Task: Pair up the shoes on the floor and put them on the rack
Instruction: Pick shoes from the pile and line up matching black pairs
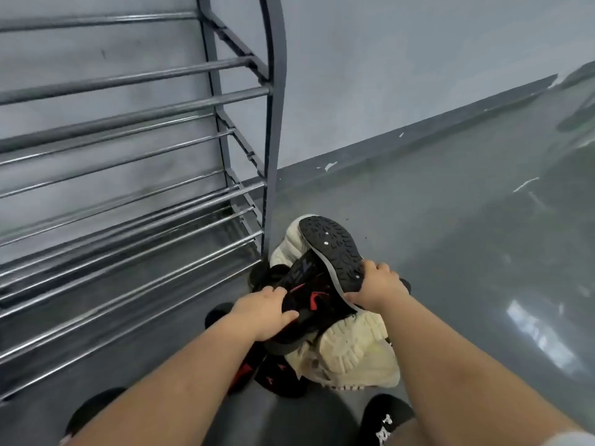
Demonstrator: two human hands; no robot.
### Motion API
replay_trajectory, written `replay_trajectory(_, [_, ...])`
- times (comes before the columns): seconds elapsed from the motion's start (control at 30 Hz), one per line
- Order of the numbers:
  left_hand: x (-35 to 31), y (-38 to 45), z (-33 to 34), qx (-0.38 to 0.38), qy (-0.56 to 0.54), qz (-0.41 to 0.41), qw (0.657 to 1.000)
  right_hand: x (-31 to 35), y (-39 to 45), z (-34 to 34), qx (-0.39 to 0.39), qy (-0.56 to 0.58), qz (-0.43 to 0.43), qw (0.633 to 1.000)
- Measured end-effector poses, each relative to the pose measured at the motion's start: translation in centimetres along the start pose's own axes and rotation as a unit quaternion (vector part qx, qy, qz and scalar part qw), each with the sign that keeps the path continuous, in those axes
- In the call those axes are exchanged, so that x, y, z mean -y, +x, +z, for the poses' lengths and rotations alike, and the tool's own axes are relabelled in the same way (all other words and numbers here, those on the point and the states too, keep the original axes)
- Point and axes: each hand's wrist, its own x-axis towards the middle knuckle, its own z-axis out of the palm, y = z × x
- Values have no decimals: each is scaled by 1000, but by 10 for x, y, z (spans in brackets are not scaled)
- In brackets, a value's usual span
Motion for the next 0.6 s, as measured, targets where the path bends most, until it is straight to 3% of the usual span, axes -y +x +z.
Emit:
replay_trajectory(0.23, [2, 27, 9, 69, -116, -63, 989, 5, 20, 2, 51, 60, 55, 995])
replay_trajectory(0.5, [7, 37, 21, 79, -122, -76, 986, 5, 13, -3, 26, 52, 43, 997])
replay_trajectory(0.6, [4, 32, 22, 50, -109, -67, 991, 5, 5, -6, 13, 67, 28, 997])
